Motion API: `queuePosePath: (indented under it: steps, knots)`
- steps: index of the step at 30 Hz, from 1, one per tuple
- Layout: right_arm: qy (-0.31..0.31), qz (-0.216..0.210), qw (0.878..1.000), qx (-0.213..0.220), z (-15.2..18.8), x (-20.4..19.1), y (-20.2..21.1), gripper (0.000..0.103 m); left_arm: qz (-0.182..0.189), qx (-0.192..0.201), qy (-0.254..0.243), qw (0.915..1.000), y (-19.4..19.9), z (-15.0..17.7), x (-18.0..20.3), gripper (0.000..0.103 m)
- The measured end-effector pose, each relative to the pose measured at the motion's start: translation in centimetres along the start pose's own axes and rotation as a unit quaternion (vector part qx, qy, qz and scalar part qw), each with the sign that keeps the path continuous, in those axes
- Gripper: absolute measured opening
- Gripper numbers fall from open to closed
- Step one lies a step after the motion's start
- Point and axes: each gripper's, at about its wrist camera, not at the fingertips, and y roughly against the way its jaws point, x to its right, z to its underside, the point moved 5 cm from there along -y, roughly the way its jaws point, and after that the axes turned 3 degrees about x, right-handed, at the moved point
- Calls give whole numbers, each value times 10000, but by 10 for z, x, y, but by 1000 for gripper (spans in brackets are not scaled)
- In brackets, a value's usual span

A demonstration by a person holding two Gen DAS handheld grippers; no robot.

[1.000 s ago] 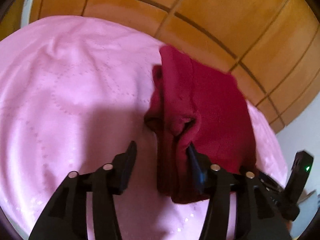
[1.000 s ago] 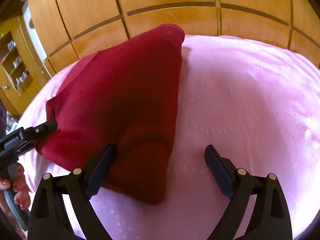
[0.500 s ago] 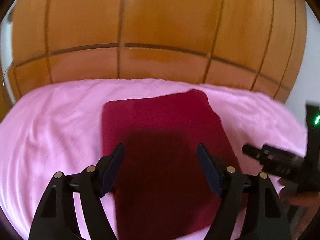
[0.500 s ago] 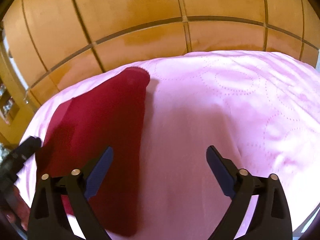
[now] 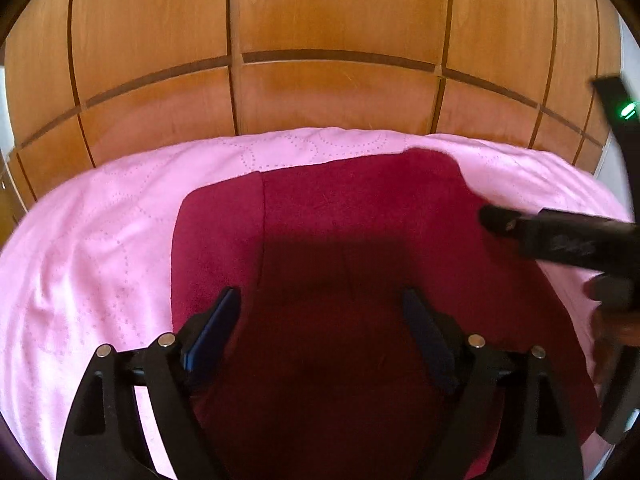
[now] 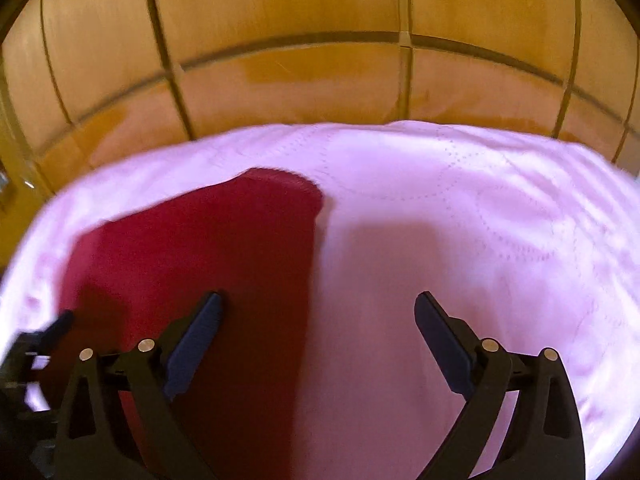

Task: Fold small clothes
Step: 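Release the bundle and hold both tools open above it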

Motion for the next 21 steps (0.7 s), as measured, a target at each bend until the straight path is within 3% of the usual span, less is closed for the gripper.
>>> queuePosePath:
  steps: [7, 15, 21]
  knots:
    - [-235, 369, 9990, 24, -1, 7, -34, 99, 213, 31, 214, 9995, -7, 5, -7, 85]
    - [-556, -35, 9984, -11, 2, 13, -35, 99, 152, 129, -10, 9998, 5, 2, 3, 85]
    - [-398, -431, 9983, 10, -6, 18, -17, 99, 633, 428, -261, 9967, 42, -3, 41, 85]
